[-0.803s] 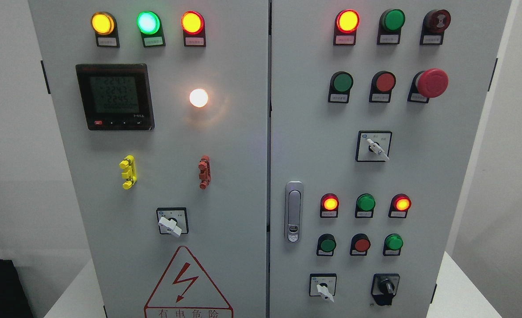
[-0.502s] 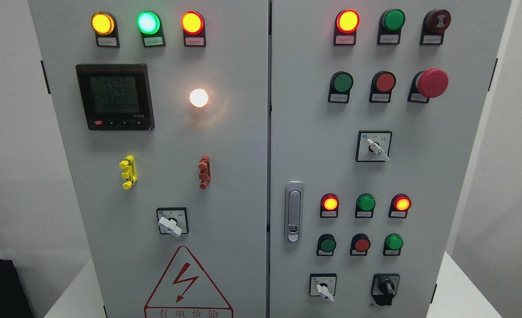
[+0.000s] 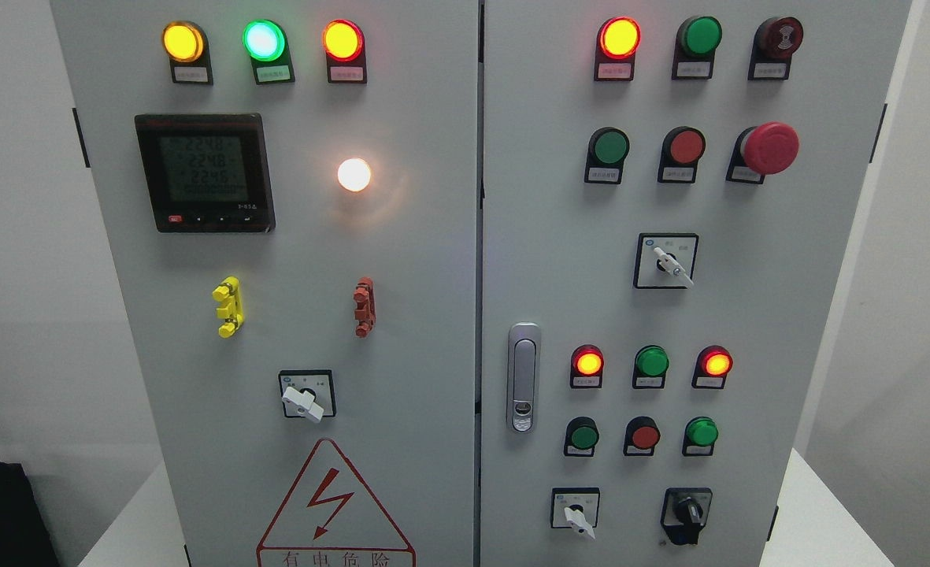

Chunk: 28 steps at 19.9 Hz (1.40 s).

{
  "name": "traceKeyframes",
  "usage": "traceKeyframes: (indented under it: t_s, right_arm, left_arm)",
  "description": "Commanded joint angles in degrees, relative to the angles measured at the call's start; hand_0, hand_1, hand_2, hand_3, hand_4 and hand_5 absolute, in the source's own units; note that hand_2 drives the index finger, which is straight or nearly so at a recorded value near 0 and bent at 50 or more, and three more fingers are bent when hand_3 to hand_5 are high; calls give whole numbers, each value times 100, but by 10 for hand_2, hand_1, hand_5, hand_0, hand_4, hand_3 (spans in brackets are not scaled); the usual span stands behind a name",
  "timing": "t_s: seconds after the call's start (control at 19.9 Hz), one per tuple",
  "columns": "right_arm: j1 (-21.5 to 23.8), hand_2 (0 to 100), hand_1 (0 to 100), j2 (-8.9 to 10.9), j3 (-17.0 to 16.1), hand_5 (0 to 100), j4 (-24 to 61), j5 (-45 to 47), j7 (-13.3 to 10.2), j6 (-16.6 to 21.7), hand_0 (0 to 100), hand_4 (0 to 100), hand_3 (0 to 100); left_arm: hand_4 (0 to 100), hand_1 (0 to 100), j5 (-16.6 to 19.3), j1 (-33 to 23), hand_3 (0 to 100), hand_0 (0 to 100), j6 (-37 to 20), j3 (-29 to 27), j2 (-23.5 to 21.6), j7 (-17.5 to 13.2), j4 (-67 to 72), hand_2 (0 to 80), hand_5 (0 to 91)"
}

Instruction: Trip black knob to open circuit

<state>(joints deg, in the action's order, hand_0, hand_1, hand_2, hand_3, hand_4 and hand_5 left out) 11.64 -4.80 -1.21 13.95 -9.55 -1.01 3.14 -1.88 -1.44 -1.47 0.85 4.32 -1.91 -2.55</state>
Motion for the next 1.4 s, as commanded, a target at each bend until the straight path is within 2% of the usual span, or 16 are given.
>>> traceKeyframes:
  t_s: [0.0,0.25,0.35,0.55,0.7,1.2,1.35]
  right_arm:
    - [-21,0,132,-30,-98,0,282,155,4,64,0,0,0]
    - [-249,0,109,-38,-90,0,547,489,-66,107,0,0,18]
    - [-311,0,103,-30,-90,79,547,498,-75,361,0,8,42]
    - [-364,0,94,-30,-107,162,582,498,-83,941,0,53,77]
    - [-311,0,90,-82,-133,226,933,498,-83,1311,0,100,105]
    - [198,0,68,-153,-379,395,3086,472,-83,1408,0,363,258]
    - [207,0,59,-161,-415,472,3298,472,-92,1811,0,472,386]
  left_arm:
    - [0,389,-14,12,0,120,-19,-14,-1,-2,0,0,0]
    - [0,389,-14,12,0,120,-19,-14,-1,-2,0,0,0]
    - [0,389,-14,12,0,120,-19,-14,-1,-2,0,0,0]
    - [0,389,-14,12,0,120,-19,-14,-1,-2,0,0,0]
    - [0,389,-14,12,0,120,-11,-14,-1,-2,0,0,0]
    - [0,389,-14,12,0,120,-19,-14,-1,-2,0,0,0]
    - [0,389,-14,12,0,120,-19,-14,-1,-2,0,0,0]
